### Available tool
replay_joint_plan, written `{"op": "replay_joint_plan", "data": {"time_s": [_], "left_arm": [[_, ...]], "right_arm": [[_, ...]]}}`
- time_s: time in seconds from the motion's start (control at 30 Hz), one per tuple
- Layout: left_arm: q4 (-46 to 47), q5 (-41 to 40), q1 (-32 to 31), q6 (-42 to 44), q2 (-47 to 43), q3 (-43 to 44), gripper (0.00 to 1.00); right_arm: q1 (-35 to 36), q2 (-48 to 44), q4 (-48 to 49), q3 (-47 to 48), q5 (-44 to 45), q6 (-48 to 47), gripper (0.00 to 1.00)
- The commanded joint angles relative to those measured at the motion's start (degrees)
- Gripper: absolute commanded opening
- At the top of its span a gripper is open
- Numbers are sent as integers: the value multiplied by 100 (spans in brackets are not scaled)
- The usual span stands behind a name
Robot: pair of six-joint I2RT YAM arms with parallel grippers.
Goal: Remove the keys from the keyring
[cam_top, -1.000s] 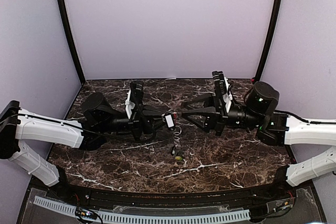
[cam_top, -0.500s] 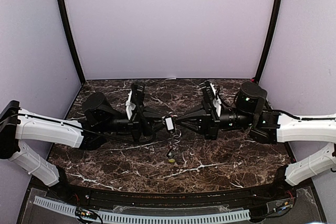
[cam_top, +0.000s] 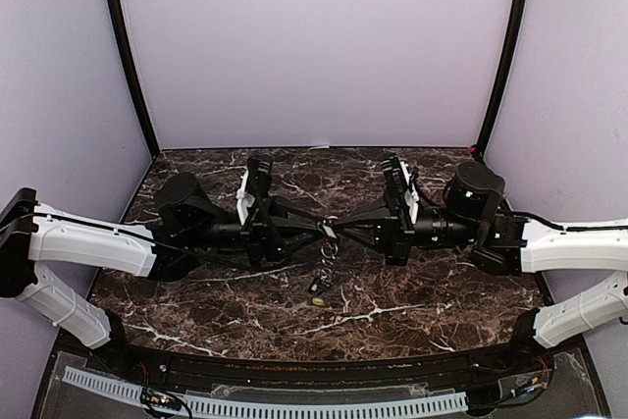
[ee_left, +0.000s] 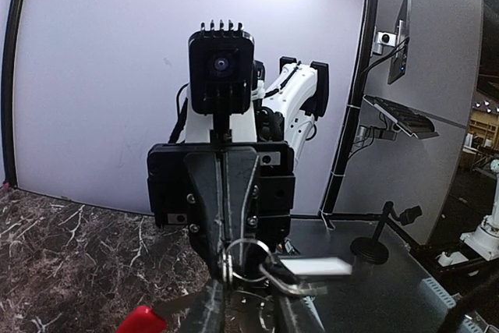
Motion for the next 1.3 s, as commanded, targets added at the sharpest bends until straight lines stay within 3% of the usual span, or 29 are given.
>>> {"op": "replay_joint_plan", "data": {"time_s": [0.0, 0.1, 0.23, 0.47, 0.77, 0.97, 1.17, 1.27], "left_arm": [[109, -68, -3, -13, -177, -16, 36], [166, -148, 40, -97, -253, -185, 51], [270, -209, 97, -265, -395, -484, 64], [-285, -583, 108, -270, -404, -448, 71], [-809, -752, 172, -215, -233, -96, 53], [-574, -61, 248, -467, -48, 15, 38], [-702, 214, 248, -493, 167, 158, 36], [-706, 277, 248, -517, 208, 193, 28]], "right_arm": [[-32, -239, 362, -173, 585, -118, 0], [-32, -280, 334, -263, 760, -93, 0], [-33, -308, 277, -372, 900, -57, 0], [-30, -200, 213, -468, 960, -47, 0], [-33, -14, 252, -422, 647, -108, 0], [-32, 41, 219, -350, 426, -134, 0], [-34, 41, 212, -329, 348, -126, 0], [-32, 41, 201, -338, 346, -126, 0]]}}
